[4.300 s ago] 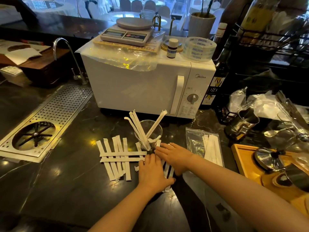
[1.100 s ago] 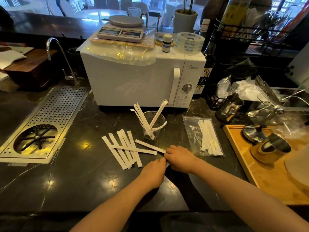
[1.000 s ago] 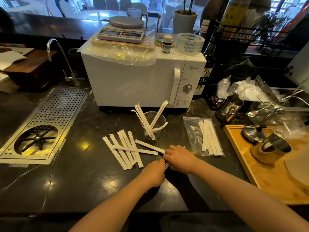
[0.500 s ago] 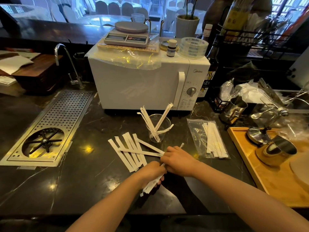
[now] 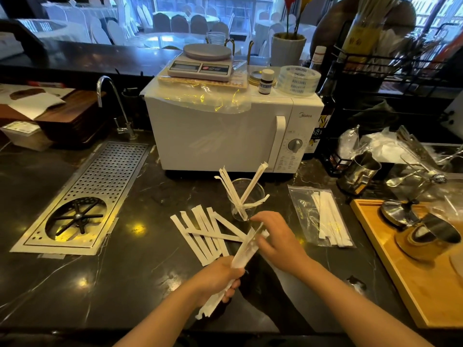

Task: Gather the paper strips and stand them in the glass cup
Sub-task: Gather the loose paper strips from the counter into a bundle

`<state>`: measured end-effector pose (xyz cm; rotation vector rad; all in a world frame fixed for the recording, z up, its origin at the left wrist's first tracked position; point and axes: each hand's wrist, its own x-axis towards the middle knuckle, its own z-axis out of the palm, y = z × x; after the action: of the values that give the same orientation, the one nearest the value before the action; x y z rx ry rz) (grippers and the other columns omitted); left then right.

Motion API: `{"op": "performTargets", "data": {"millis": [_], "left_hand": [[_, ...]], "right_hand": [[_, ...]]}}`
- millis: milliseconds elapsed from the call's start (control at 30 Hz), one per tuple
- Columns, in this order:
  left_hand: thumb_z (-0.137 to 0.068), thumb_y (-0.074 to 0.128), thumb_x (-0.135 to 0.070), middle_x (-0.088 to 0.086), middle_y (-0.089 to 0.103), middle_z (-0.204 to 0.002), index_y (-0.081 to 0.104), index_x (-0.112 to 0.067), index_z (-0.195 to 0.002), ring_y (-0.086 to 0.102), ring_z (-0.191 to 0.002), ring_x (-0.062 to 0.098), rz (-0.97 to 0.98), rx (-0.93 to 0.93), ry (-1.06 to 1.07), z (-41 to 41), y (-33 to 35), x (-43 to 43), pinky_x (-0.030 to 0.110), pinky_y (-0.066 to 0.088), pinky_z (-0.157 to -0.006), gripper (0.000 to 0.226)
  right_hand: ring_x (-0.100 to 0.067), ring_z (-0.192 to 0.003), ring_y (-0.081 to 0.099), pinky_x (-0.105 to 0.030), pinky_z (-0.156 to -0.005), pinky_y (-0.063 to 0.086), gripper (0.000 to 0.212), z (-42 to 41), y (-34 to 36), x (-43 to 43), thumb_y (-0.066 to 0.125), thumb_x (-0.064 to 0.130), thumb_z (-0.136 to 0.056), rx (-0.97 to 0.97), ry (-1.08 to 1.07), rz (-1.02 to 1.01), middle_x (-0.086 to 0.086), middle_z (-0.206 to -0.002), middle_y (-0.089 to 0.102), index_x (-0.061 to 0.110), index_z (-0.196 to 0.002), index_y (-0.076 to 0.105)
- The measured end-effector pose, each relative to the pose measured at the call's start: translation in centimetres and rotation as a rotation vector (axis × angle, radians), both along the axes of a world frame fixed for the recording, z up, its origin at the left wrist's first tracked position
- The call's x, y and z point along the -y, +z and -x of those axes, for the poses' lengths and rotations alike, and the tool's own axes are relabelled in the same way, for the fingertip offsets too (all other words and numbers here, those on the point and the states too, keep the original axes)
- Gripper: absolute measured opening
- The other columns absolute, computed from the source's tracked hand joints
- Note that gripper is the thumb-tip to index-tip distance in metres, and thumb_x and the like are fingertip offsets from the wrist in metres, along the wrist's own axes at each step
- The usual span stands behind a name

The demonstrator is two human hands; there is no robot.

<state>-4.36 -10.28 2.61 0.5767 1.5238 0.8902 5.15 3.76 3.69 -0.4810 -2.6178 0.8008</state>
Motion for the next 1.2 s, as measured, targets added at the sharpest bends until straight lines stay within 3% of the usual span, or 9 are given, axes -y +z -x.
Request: {"op": "performTargets", "data": {"millis": [100,200,300,367,533,633,767,967,1200], "left_hand": [[-0.095,0.038,-0.019,-0.003,0.044,-0.057,0.044,-0.017,-0.111,0.039,-0.044,0.006,-0.06,0.006,0.053,0.1,0.2,0.9,0.017,0.037,-0.045,0.017],[-0.095,0.039,-0.019,-0.005,0.043,-0.053,0.044,-0.023,-0.111,0.036,-0.041,0.005,-0.14,0.05,0.142,0.3,0.3,1.6,0.017,0.033,-0.043,0.017],[-0.095,0.04,-0.022,-0.004,0.039,-0.054,0.044,-0.026,-0.113,0.034,-0.04,0.004,-0.204,0.021,0.194,0.4,0.2,2.0,0.016,0.03,-0.041,0.018],[-0.095,0.039,-0.022,-0.003,0.037,-0.055,0.044,-0.029,-0.111,0.032,-0.04,0.003,-0.242,-0.008,0.205,0.3,0.3,2.2,0.016,0.027,-0.041,0.018],[-0.095,0.038,-0.024,-0.005,0.038,-0.054,0.045,-0.031,-0.11,0.031,-0.041,0.003,-0.306,-0.038,0.215,0.3,0.6,2.9,0.016,0.027,-0.042,0.018],[-0.095,0.039,-0.026,-0.007,0.04,-0.053,0.043,-0.035,-0.11,0.033,-0.042,0.004,-0.318,-0.062,0.209,0.6,0.7,3.3,0.017,0.03,-0.044,0.018],[-0.095,0.039,-0.023,-0.011,0.041,-0.047,0.043,-0.034,-0.111,0.033,-0.041,0.004,-0.318,-0.034,0.204,0.8,1.0,3.8,0.02,0.03,-0.046,0.02],[-0.094,0.039,-0.019,-0.008,0.044,-0.048,0.043,-0.028,-0.112,0.036,-0.04,0.004,-0.32,-0.027,0.219,1.8,1.7,5.2,0.02,0.035,-0.047,0.02],[-0.092,0.042,-0.021,-0.006,0.05,-0.05,0.046,-0.02,-0.111,0.04,-0.042,0.006,-0.301,-0.033,0.302,3.6,1.9,7.5,0.021,0.038,-0.049,0.02]], "right_hand": [[-0.001,-0.097,0.047,-0.003,-0.082,0.036,0.029,-0.2,0.1,0.7,0.056,0.008,-0.085,-0.138,-0.211,0.292,0.006,-0.106,0.047,0.018,-0.111,0.048],[-0.008,-0.094,0.05,-0.015,-0.078,0.045,0.033,0.0,0.2,1.8,0.058,0.008,-0.085,-0.166,-0.33,0.691,0.008,-0.1,0.049,0.022,-0.11,0.042],[-0.011,-0.098,0.056,-0.022,-0.082,0.047,0.033,0.7,0.0,3.1,0.061,0.019,-0.083,-0.078,-0.316,1.018,0.002,-0.104,0.055,0.02,-0.111,0.044],[-0.021,-0.104,0.059,-0.03,-0.089,0.049,0.052,1.4,0.0,3.8,0.064,0.033,-0.071,-0.031,-0.269,1.202,-0.006,-0.112,0.058,0.016,-0.117,0.046],[-0.031,-0.098,0.063,-0.041,-0.087,0.05,0.046,2.7,0.7,4.7,0.047,0.052,-0.072,-0.073,-0.162,1.572,-0.016,-0.101,0.064,0.026,-0.107,0.057],[-0.036,-0.105,0.059,-0.045,-0.087,0.05,0.042,3.5,0.9,4.6,0.03,0.059,-0.084,-0.152,-0.121,1.758,-0.021,-0.112,0.06,0.035,-0.108,0.054],[-0.03,-0.093,0.06,-0.039,-0.075,0.051,0.038,4.9,1.1,4.8,0.031,0.045,-0.093,-0.188,-0.232,1.811,-0.018,-0.103,0.061,0.021,-0.103,0.057],[-0.015,-0.056,0.068,-0.027,-0.053,0.057,0.016,7.1,0.8,4.7,0.047,0.007,-0.09,-0.177,-0.256,1.751,-0.006,-0.059,0.069,0.005,-0.082,0.061],[-0.02,-0.065,0.07,-0.027,-0.051,0.059,0.013,9.9,1.0,4.5,0.047,-0.005,-0.088,-0.161,-0.248,1.782,-0.015,-0.077,0.067,0.001,-0.085,0.057]]}}
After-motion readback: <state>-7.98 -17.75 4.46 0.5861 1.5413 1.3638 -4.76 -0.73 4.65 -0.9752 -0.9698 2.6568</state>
